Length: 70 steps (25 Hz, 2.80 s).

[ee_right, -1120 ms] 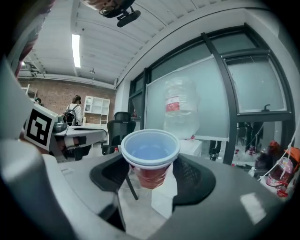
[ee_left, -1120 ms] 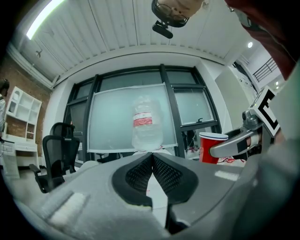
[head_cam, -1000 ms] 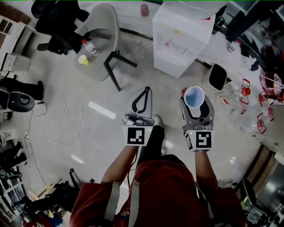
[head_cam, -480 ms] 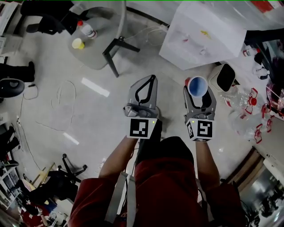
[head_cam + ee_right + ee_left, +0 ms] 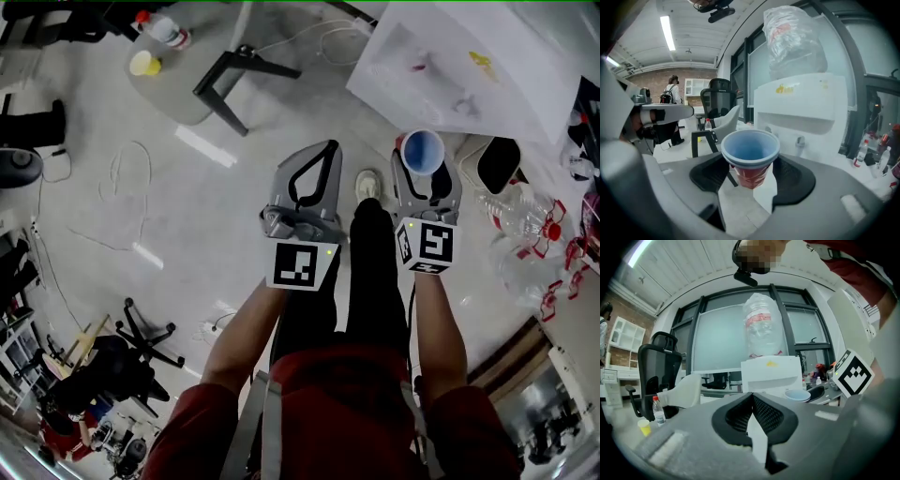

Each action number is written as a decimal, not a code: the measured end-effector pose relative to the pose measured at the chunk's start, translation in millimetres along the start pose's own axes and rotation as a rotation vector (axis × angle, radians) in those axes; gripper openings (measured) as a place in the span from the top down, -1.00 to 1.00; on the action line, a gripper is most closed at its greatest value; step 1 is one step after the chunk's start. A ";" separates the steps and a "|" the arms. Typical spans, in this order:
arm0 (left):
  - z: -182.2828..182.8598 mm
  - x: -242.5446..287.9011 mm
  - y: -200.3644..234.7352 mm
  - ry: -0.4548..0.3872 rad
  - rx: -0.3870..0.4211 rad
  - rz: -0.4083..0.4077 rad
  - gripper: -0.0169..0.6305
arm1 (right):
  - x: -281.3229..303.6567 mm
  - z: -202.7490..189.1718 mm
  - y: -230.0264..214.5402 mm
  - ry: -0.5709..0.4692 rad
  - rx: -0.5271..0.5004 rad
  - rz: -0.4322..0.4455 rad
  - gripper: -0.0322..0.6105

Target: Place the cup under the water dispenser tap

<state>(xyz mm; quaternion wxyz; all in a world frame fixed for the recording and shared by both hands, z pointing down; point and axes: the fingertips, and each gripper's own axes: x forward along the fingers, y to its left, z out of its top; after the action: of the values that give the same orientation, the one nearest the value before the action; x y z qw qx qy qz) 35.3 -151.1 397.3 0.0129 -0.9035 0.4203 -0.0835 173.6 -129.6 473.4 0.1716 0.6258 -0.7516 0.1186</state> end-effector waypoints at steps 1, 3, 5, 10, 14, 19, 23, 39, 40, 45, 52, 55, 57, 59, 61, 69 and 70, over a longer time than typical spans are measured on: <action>-8.3 4.6 -1.8 0.012 0.003 0.001 0.96 | 10.5 -8.4 -3.0 0.003 -0.005 0.008 0.01; -25.5 12.3 -4.0 0.046 -0.006 0.020 0.96 | 31.2 -26.2 -8.1 0.011 -0.007 0.030 0.01; -41.3 22.6 -4.9 0.062 -0.036 0.055 0.96 | 52.4 -43.8 -15.4 0.024 -0.008 0.050 0.01; -79.9 47.7 -4.7 0.078 -0.077 0.114 0.96 | 96.4 -78.3 -23.7 0.050 -0.007 0.094 0.01; -105.8 64.7 -10.2 0.082 -0.103 0.140 0.96 | 121.0 -92.5 -33.3 0.043 -0.018 0.113 0.01; -129.0 62.7 -21.1 0.129 -0.096 0.131 0.96 | 150.5 -102.0 -42.8 0.024 -0.032 0.096 0.01; -141.8 58.5 -28.7 0.154 -0.110 0.137 0.96 | 171.5 -105.3 -44.9 0.013 -0.057 0.094 0.01; -166.6 58.3 -41.0 0.196 -0.162 0.172 0.95 | 201.7 -118.7 -53.9 0.016 -0.052 0.048 -0.02; -166.5 58.4 -40.6 0.194 -0.164 0.177 0.95 | 201.7 -121.9 -54.3 0.028 -0.053 0.047 -0.04; -165.2 56.0 -33.8 0.191 -0.176 0.220 0.95 | 193.3 -140.1 -55.7 0.086 -0.052 0.054 -0.16; -158.7 43.3 -20.1 0.190 -0.191 0.306 0.96 | 158.7 -155.6 -45.3 0.140 -0.076 0.106 -0.16; -151.7 36.5 -15.3 0.188 -0.184 0.331 0.96 | 141.8 -153.2 -36.7 0.154 -0.075 0.137 -0.16; -145.1 30.0 -12.5 0.190 -0.185 0.348 0.95 | 128.6 -147.2 -30.0 0.163 -0.075 0.155 -0.16; -135.9 22.4 -10.2 0.195 -0.199 0.359 0.96 | 114.4 -137.0 -24.8 0.173 -0.067 0.162 -0.16; -124.2 15.4 -6.0 0.198 -0.205 0.358 0.95 | 105.0 -122.0 -18.5 0.169 -0.054 0.166 -0.15; -37.5 -19.3 18.9 0.142 -0.121 0.308 0.96 | 64.3 -27.6 13.5 0.092 -0.048 0.188 -0.11; -24.7 -24.5 23.9 0.130 -0.108 0.306 0.95 | 58.6 -13.0 15.7 0.079 -0.048 0.181 -0.11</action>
<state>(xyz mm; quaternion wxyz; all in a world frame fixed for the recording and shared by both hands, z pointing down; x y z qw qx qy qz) -2.3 -146.7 416.0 -0.0505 -0.8210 0.5567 -0.1161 150.4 -174.3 509.7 0.2045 0.5458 -0.8005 0.1399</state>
